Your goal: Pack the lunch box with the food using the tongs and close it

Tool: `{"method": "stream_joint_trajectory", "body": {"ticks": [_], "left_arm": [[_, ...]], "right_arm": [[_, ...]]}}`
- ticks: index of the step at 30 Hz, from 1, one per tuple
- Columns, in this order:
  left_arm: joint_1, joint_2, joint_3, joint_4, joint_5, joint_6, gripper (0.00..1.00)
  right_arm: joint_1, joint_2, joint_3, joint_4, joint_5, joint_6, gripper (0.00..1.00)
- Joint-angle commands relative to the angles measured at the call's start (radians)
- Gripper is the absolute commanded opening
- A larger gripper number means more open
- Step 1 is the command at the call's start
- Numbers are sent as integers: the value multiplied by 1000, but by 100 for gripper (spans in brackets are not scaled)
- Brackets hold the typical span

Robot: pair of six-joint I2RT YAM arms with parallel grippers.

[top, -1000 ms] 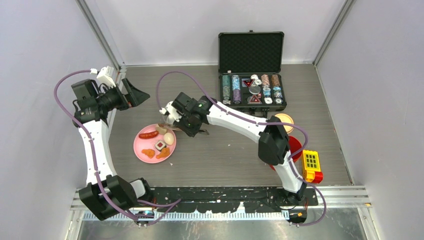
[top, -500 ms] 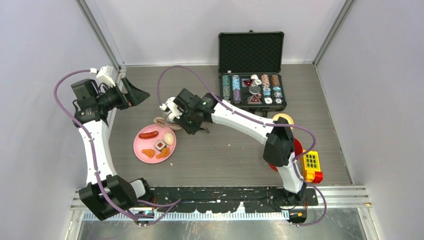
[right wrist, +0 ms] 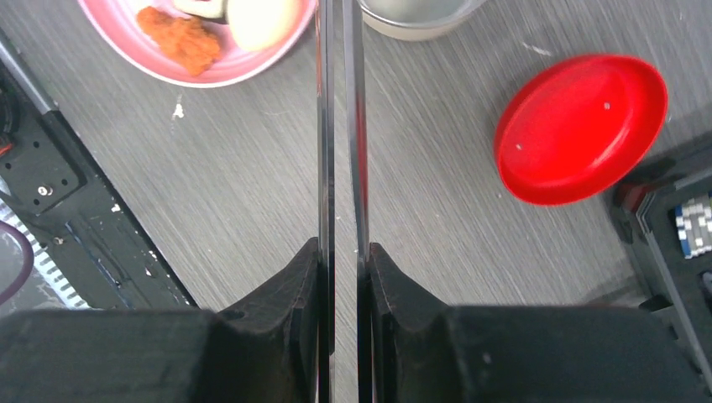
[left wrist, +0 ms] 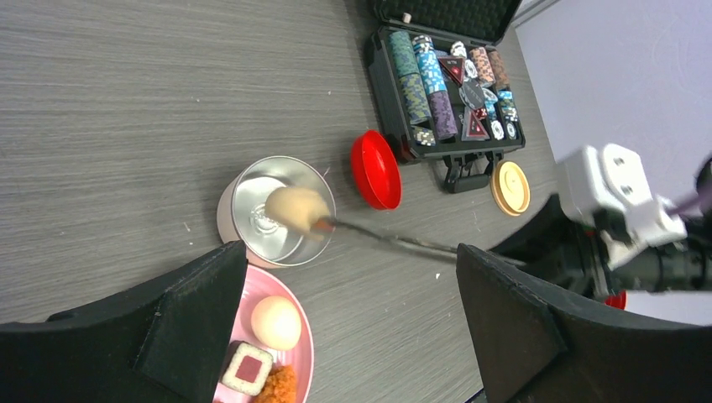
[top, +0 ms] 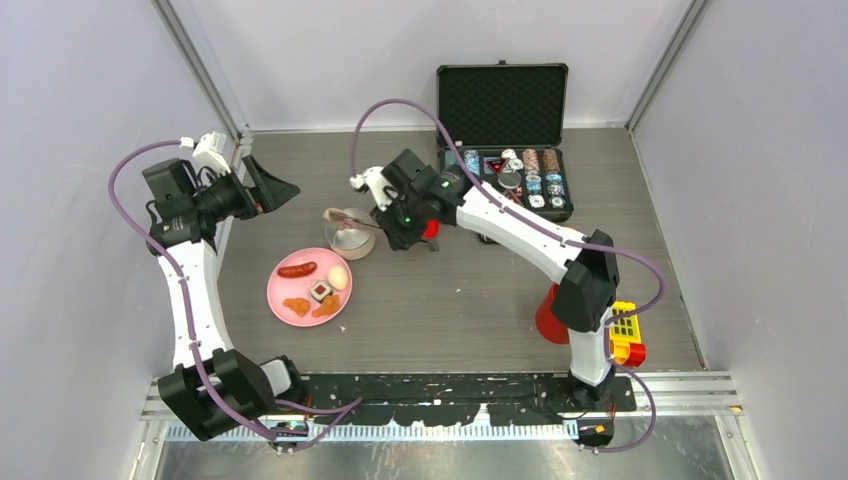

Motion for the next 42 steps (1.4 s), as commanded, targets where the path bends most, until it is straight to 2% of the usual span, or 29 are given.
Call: {"method": "stream_joint_trajectory", "body": {"ticks": [1, 16, 34, 42], "left_arm": [[8, -3, -9, 62, 33, -26, 97], [8, 3, -25, 71, 44, -33, 97], [7, 19, -30, 72, 50, -22, 97], [7, 25, -27, 71, 49, -20, 97]], "right_arm": [[-63, -49, -41, 45, -99, 57, 1], [-99, 57, -36, 66, -221, 111, 0], [-140, 126, -32, 71, -144, 125, 0], [-140, 119, -22, 71, -91, 123, 29]]}}
